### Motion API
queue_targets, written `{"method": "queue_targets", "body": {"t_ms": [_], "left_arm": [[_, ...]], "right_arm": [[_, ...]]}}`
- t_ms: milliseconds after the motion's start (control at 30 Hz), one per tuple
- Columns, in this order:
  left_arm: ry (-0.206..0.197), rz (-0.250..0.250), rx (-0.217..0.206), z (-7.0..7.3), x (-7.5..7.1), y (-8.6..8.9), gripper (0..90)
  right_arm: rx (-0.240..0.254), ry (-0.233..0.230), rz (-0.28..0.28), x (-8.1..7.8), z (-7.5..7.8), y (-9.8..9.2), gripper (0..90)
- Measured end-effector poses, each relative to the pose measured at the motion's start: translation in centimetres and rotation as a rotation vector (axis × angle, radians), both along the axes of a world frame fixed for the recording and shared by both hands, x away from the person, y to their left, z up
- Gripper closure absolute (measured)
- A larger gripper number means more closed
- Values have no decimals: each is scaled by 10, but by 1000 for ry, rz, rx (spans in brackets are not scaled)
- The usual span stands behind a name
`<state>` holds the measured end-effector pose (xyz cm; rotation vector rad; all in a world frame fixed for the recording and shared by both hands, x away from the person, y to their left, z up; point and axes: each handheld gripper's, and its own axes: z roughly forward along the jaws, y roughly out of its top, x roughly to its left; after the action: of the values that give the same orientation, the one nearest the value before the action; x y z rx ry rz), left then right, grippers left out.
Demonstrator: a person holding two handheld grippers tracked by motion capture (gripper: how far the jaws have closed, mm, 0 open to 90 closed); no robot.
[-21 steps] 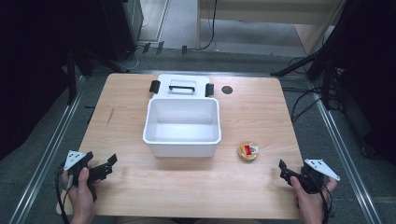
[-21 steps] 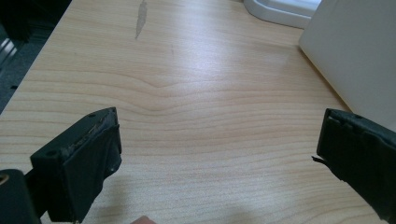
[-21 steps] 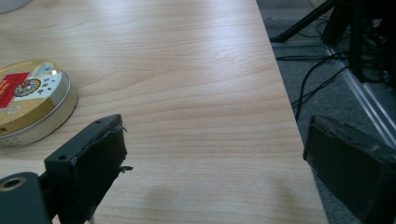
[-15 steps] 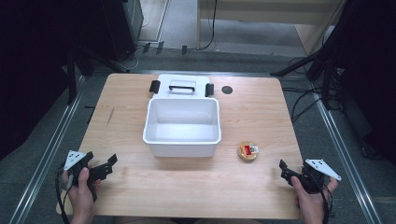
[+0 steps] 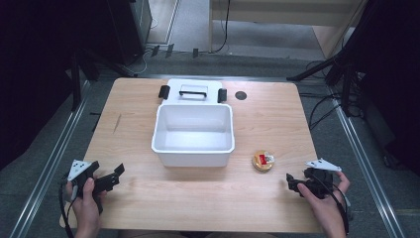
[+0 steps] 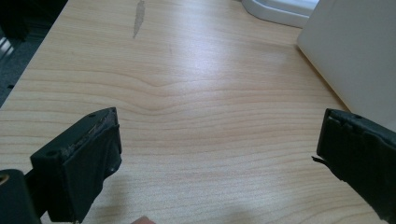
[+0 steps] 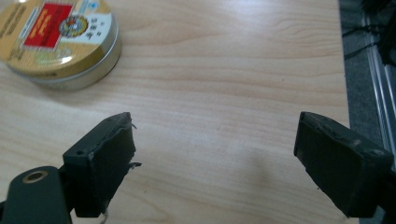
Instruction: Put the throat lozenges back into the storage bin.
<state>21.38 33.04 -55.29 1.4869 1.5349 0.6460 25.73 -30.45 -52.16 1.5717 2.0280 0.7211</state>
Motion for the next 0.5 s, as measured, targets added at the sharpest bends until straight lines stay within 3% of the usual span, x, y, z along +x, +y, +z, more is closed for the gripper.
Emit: {"method": "queue_targets", "body": {"t_ms": [33,100,133,233,367,400,433,467,500], "left_arm": [[0,0,0,0,0,0,2],[2,-3,1,0,0,0,2],[2,-4,2,0,0,0,3],[5,-4,0,0,0,0,2],[5,-6,1,0,0,0,2],[5,-6,1,0,0,0,2],[4,-6,1,0,0,0,2],[4,-6,1,0,0,0,2],[4,-6,1,0,0,0,2]], "right_arm": [[0,0,0,0,0,0,126],[-16,51,25,2,4,3,126],[-53,101,51,5,9,7,126],[-93,140,69,11,15,11,125],[-157,245,106,23,24,19,116],[-157,245,106,23,24,19,116],[-178,313,124,30,28,23,115],[-178,313,124,30,28,23,115],[-194,392,148,38,31,29,105]]}}
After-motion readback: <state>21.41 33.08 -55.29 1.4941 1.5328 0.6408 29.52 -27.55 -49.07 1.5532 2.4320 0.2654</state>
